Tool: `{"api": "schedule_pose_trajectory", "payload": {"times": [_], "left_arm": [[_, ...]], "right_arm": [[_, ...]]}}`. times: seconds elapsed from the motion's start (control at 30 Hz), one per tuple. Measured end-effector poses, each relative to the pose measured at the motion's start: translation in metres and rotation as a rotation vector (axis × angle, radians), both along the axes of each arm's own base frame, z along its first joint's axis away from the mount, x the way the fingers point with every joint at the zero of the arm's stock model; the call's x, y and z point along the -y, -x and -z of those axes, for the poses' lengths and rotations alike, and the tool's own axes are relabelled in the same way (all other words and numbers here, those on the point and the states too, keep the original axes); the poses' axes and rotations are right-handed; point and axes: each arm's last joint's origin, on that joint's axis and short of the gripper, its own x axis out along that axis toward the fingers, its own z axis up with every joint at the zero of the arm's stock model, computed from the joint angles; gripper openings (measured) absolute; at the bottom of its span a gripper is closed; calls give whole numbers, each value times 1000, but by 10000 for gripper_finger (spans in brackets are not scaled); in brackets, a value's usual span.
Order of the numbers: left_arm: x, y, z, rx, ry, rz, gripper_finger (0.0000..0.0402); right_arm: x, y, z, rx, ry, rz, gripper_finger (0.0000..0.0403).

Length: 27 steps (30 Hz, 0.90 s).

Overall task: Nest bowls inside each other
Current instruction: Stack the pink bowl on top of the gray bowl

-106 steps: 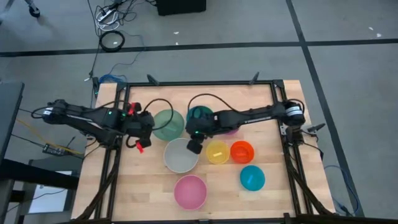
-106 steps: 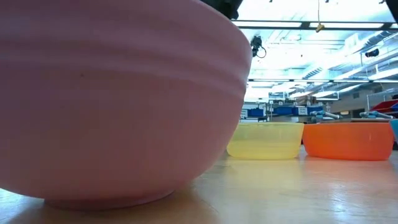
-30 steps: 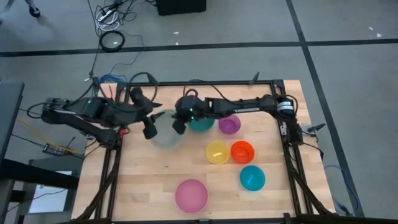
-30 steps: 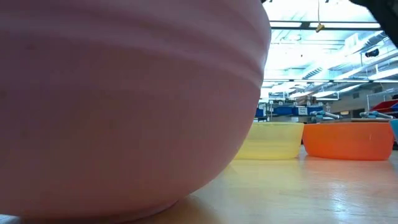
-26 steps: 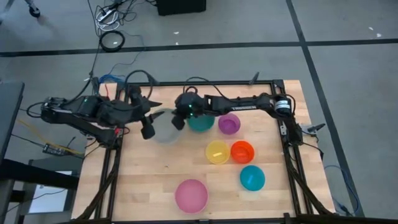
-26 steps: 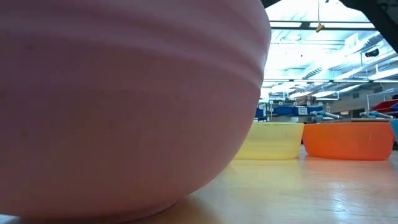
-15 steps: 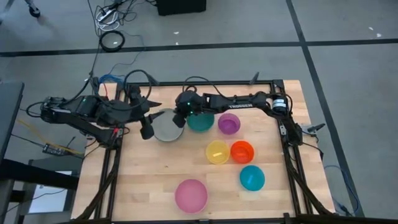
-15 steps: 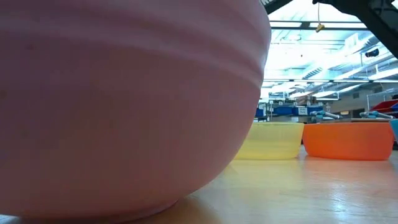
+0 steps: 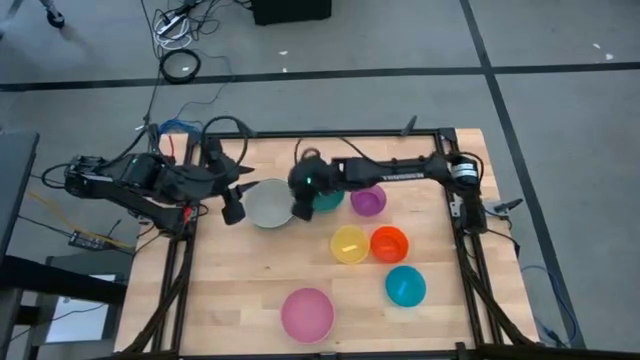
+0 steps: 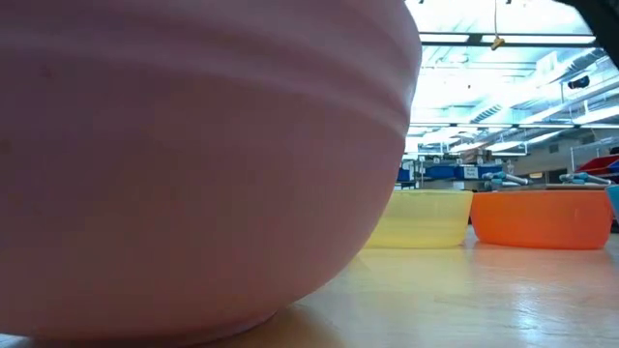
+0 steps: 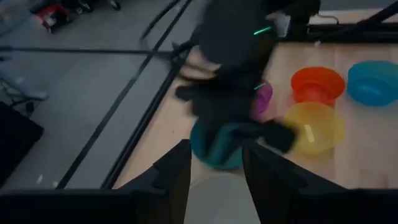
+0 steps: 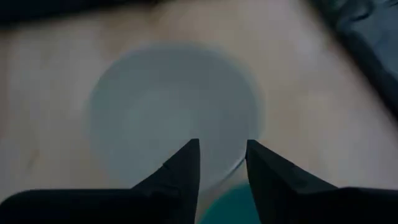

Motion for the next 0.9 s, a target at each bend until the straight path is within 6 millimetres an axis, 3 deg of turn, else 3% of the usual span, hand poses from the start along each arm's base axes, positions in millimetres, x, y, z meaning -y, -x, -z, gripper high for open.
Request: {"api": "schedule_pose_trajectory", "payload": {"times": [0.13,0.27,0.5,0.73,0.9], "left_arm": [[-1,4,5,-48,18,-25,152],[-1,7,8,-74,52,-36,152],[9,6,15,-91,156,41,152],[25,7,27,-111,213,85,152],[34,8,33,-115,244,101,152]], "right_arm": [[-36,22,-9,-144,-193,-113,119],[-71,36,3,-332,-442,-165,123],[-128,30,23,-354,-461,-219,136],[-150,26,44,-400,-487,-201,154],[-156,27,43,-403,-534,-214,164]]}}
